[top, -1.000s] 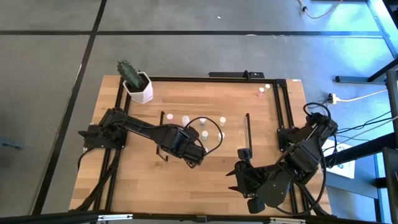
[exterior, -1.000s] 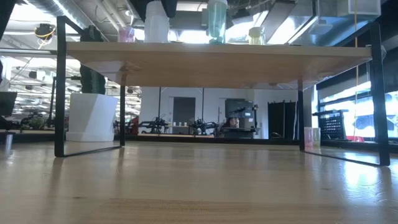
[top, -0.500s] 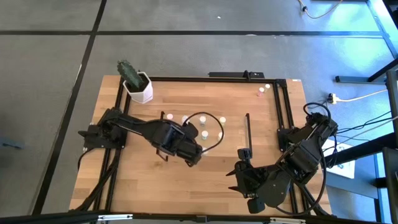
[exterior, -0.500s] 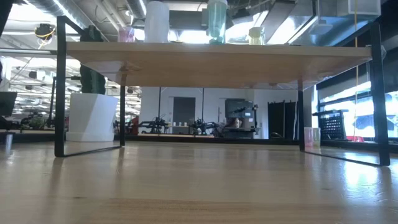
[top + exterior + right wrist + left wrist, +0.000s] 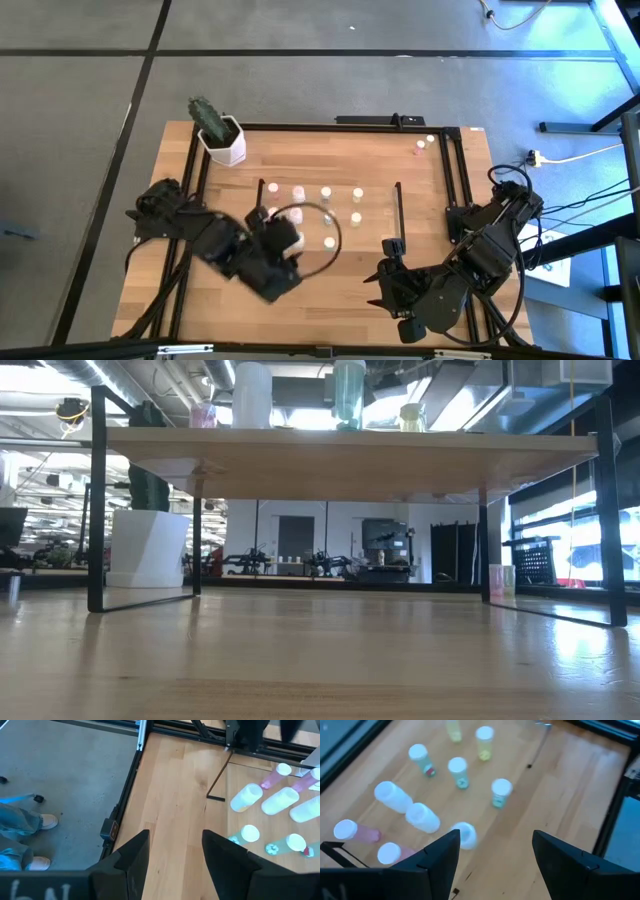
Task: Pick and place medicine bottles onto shelf by color
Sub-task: Put the pink pill bottle on the shelf aligned with the other pink pill bottles
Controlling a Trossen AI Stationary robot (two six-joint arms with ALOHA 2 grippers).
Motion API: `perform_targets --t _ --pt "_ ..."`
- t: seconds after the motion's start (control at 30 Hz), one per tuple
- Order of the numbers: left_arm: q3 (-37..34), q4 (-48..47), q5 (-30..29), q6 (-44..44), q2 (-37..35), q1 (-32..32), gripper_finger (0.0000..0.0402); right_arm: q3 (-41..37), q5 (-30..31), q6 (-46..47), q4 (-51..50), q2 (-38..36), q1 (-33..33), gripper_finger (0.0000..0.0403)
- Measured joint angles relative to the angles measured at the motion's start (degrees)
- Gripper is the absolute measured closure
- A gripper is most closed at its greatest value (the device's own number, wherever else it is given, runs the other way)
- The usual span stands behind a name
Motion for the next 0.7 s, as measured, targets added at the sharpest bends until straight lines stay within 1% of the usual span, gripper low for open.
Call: perform_targets --t 0.1,0.27,0.43,0.53,0.7 --pt "0.0 0.3 -3.1 -0.6 0.1 -3.4 0.0159 0.0 0.0 0.0 0.1 0.0 0.0 0.0220" --pt "-0.1 0.4 -9.1 -5.3 0.3 -8.3 0.0159 0.0 0.0 0.0 0.1 0.0 0.0 0.0220" --pt "-0.1 0.4 -13.6 -10.2 0.3 -12.4 0.0159 0.0 0.0 0.0 0.2 0.0 0.0 0.0220" --pt "-0.1 0.5 -14.9 -10.3 0.3 -14.5 0.0159 0.0 0.0 0.0 0.2 0.0 -0.2 0.0220" --pt "-0.1 0.5 -20.2 -11.8 0.3 -17.4 0.0159 0.0 0.2 0.7 0.8 0.0 -0.5 0.0220"
